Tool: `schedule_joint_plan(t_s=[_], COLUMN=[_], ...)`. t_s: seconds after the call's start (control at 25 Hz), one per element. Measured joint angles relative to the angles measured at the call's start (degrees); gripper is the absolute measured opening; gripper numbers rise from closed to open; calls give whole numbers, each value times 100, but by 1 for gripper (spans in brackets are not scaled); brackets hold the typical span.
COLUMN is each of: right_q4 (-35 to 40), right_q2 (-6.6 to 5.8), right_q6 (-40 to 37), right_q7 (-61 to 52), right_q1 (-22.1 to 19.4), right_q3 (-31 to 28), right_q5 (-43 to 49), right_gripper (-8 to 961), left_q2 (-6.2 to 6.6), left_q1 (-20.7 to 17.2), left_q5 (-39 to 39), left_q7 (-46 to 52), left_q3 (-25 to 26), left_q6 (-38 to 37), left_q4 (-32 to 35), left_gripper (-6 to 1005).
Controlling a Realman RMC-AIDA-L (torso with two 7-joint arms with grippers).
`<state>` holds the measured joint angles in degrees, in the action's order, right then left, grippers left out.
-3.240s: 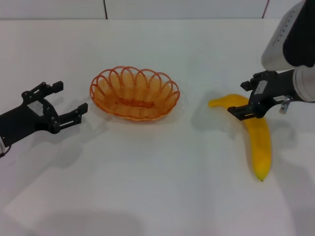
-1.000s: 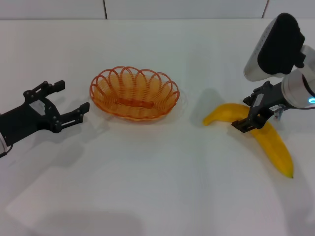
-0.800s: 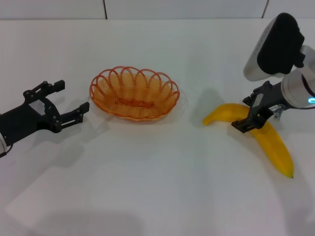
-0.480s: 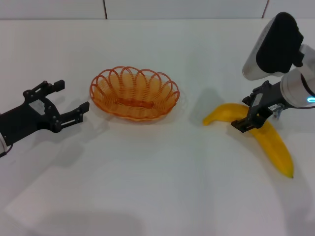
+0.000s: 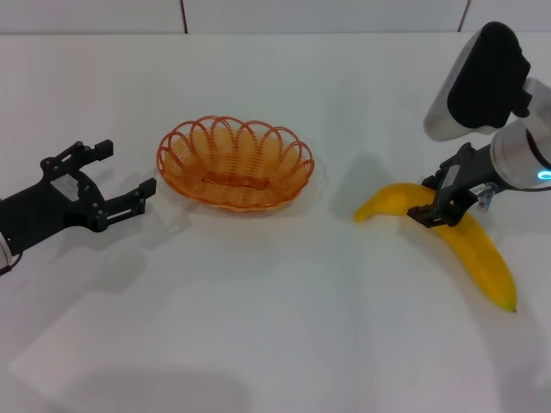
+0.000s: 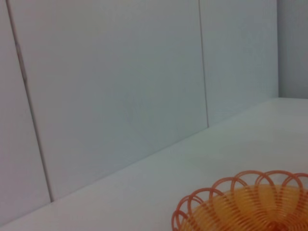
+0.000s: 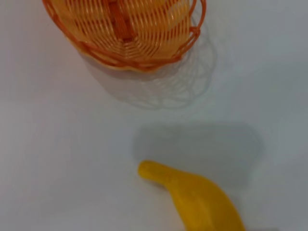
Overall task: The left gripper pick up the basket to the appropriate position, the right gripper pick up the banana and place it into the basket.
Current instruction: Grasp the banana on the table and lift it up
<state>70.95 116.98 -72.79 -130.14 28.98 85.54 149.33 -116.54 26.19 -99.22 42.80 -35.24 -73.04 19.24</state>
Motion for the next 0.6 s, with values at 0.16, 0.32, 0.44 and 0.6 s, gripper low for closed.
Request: schedule_joint_plan(t_s=[0.16, 0.32, 0.44, 0.6], right_q4=[73, 483, 1124, 1619], right_q2=[0, -1, 5, 12], right_q6=[-54, -50, 17, 503], right_q7=[-6, 17, 153, 633], right_q1=[2, -85, -305, -498], right_q3=[-2, -3, 49, 341], right_q5=[1, -90, -447, -1295], right_gripper=[532, 487, 489, 491], left_q2=[0, 0, 0, 0], left_q1=[0, -8, -27, -47], left_q5=[0, 1, 18, 65], left_q7=[0, 0, 0, 0], left_q3=[0, 0, 0, -5], left_q6=[0, -1, 0, -1], left_q4=[0, 0, 0, 0], left_gripper=[891, 891, 891, 891])
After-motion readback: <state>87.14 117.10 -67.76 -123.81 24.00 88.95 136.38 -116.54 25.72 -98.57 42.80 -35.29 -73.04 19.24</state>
